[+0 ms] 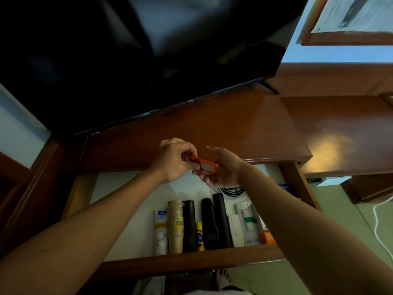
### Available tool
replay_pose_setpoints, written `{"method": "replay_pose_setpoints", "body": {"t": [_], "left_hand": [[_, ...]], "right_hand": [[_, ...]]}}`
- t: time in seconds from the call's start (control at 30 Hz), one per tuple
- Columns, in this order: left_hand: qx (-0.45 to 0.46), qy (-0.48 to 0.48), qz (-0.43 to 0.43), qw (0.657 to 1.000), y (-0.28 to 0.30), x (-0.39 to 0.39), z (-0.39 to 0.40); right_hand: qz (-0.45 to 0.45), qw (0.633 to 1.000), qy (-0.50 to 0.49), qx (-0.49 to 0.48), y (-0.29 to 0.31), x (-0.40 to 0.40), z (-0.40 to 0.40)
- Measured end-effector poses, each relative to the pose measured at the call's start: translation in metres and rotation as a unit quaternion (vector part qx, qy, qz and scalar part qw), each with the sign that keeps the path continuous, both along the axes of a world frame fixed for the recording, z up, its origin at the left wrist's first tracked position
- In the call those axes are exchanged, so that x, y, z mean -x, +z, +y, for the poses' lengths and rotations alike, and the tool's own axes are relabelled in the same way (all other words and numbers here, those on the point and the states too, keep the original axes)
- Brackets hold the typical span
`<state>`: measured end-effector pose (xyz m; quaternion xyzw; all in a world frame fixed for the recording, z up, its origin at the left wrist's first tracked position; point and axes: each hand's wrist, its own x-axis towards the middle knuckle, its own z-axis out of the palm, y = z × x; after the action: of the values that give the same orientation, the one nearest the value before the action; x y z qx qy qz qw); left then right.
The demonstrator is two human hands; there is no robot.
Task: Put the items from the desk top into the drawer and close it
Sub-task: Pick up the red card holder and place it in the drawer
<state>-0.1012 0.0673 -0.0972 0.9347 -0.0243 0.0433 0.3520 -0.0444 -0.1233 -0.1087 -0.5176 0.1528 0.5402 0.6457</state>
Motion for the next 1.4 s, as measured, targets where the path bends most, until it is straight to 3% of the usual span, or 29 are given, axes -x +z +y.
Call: {"method": "replay_pose_setpoints", "body": {"t": [0.27, 0.4, 0.57, 0.8, 1.03, 1.27, 1.4], "left_hand": [[-0.056, -0.017, -0.081, 0.995, -0.006, 0.002, 0.001], [-0.106, -0.059, -0.068, 0.990, -0.014, -0.001, 0.010], [-0.148, -0.138, -0.088, 0.975, -0.033, 0.001, 0.030], [-0.167, -0.010, 0.056, 0.984, -0.065, -0.003, 0.050], [-0.254, 0.049, 0.205, 0.944, -0.090, -0.021, 0.070], [-0.299, 0.066, 0.179, 0.935, -0.115, -0.024, 0.085], [-0.297, 0.079, 0.148, 0.940, -0.120, -0.023, 0.085]], "right_hand": [[-0.038, 0.999, -0.006, 0.032, 0.002, -0.003, 0.009], [-0.080, 0.994, -0.028, 0.069, 0.002, -0.005, 0.014], [-0.205, 0.957, -0.053, 0.198, -0.015, -0.007, 0.019], [-0.329, 0.906, 0.039, 0.262, -0.042, -0.003, 0.022], [-0.424, 0.840, 0.157, 0.302, -0.075, 0.006, 0.033], [-0.466, 0.796, 0.235, 0.306, -0.105, 0.003, 0.049], [-0.462, 0.797, 0.233, 0.311, -0.121, -0.005, 0.055]]}}
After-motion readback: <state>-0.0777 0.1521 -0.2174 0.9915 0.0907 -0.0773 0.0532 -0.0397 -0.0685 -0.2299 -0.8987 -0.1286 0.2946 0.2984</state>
